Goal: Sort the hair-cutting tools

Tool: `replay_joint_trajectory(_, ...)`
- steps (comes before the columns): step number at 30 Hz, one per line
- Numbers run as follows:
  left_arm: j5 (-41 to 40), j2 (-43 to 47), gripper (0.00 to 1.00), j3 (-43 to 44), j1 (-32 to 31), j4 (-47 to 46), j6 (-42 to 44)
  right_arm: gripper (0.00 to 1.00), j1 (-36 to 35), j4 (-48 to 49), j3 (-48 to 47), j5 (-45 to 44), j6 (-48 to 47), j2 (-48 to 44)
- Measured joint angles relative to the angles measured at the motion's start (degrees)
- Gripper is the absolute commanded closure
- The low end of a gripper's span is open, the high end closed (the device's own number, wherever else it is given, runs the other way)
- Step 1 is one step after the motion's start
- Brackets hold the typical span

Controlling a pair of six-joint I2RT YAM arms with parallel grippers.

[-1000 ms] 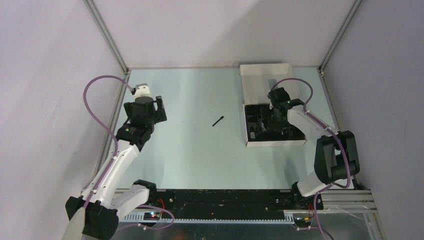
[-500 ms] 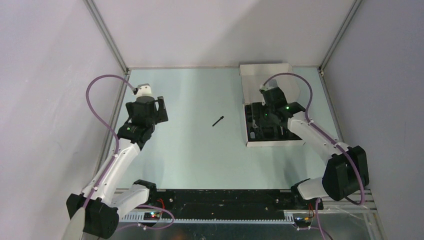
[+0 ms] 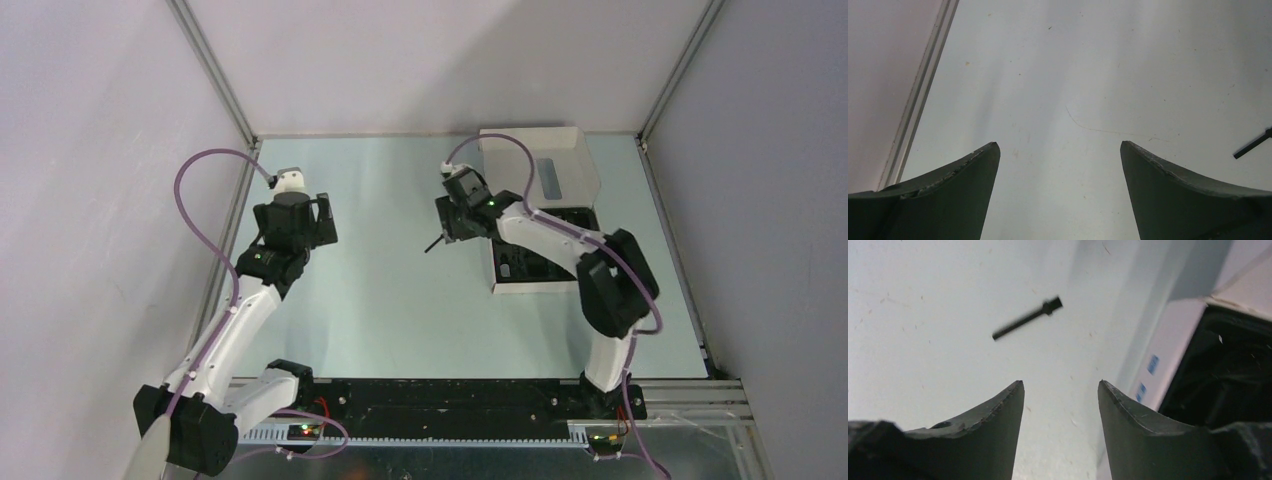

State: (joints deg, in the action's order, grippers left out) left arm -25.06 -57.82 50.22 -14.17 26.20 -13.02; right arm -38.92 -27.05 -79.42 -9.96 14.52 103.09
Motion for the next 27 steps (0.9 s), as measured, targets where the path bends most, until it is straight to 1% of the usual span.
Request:
replay_joint_trajectory(4, 0.20, -0.17, 0.03, 0.00, 0.00, 0.00, 0.00, 0.46, -1.05, -0.11, -6.62, -0.81, -0.02, 7.63)
replay_joint_trajectory(7, 0.28, -0.22, 0.03, 0.00, 0.00, 0.00, 0.00, 0.47, -1.49, -0.13, -12.00, -1.36, 0.00, 13.46)
replay_joint_trajectory(12, 0.31, -0.22, 0.03, 0.00, 0.00, 0.02, 0.00, 0.48, -1.97, -1.07, -16.96, -1.79, 0.02, 19.63)
replay_joint_trajectory(20, 0.50, -0.20, 0.03, 0.00, 0.00, 0.00, 0.00, 0.49, -2.27, -2.51, -18.36, -2.19, 0.39, 23.69)
replay_joint_trajectory(27, 1.25, -0.20, 0.03, 0.00, 0.00, 0.00, 0.00, 0.53, -2.38, -2.56, -18.86, -1.99, 0.46, 24.09)
